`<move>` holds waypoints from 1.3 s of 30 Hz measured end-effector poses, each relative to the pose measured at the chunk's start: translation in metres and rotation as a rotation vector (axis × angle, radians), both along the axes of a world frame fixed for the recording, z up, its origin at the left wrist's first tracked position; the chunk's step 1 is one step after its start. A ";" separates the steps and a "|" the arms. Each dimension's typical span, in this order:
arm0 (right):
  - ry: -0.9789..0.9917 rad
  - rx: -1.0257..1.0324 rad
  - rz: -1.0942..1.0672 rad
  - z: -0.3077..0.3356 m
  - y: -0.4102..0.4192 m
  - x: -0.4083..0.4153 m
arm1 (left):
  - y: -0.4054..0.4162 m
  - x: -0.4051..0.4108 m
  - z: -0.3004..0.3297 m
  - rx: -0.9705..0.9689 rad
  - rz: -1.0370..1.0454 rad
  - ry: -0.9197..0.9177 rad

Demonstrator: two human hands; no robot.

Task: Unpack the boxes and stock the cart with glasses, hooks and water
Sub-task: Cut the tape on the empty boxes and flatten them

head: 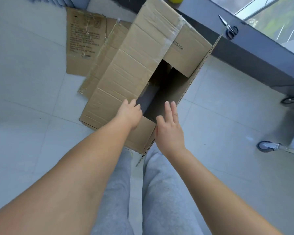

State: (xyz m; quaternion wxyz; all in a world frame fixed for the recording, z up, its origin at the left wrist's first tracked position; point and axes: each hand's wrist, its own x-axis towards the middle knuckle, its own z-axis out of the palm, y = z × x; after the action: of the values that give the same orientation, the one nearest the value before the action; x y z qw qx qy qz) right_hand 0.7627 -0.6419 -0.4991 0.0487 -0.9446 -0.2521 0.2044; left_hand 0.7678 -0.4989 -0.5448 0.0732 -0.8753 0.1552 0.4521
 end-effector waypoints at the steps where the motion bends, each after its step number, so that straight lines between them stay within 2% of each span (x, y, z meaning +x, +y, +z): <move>1: -0.001 -0.002 -0.018 -0.001 -0.001 -0.001 | -0.003 0.005 -0.004 0.082 -0.088 0.018; 4: -0.031 -0.031 -0.079 -0.006 -0.003 0.002 | -0.009 0.012 -0.014 0.225 -0.355 -0.031; 6: -0.039 -0.060 -0.072 -0.006 -0.005 0.001 | -0.015 0.010 -0.010 0.217 -0.370 -0.113; 9: 0.068 -0.098 -0.070 0.001 -0.007 -0.001 | -0.011 0.007 0.010 0.212 -0.233 -0.175; 12: 0.067 -0.127 -0.059 0.013 -0.006 0.004 | 0.013 0.007 0.035 0.198 -0.054 -0.207; 14: 0.184 -0.259 -0.027 0.021 -0.006 0.009 | 0.036 0.007 0.051 0.226 0.061 -0.257; 16: 0.219 -0.371 -0.022 0.029 -0.004 0.009 | 0.063 0.001 0.064 0.291 0.203 -0.281; 20: 0.246 -0.543 -0.099 0.035 0.005 -0.002 | 0.100 -0.027 0.069 0.518 0.481 -0.165; 25: 0.288 -0.620 -0.147 0.030 0.024 -0.013 | 0.093 -0.024 0.052 0.449 0.755 -0.096; 29: 0.284 -0.713 -0.175 0.018 0.027 -0.009 | 0.107 -0.011 0.037 0.434 0.846 -0.050; 35: 0.332 -0.870 -0.214 0.007 0.005 -0.006 | 0.148 -0.017 0.027 0.294 0.879 -0.025; 39: 0.362 -0.934 -0.200 0.005 0.011 0.001 | 0.135 -0.013 0.027 0.247 0.904 -0.064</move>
State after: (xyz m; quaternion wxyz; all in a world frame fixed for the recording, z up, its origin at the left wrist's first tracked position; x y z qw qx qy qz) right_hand 0.7635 -0.6306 -0.4942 -0.3166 -0.8346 -0.0296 0.4499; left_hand 0.7545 -0.3637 -0.5180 -0.0225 -0.8533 -0.2988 0.4267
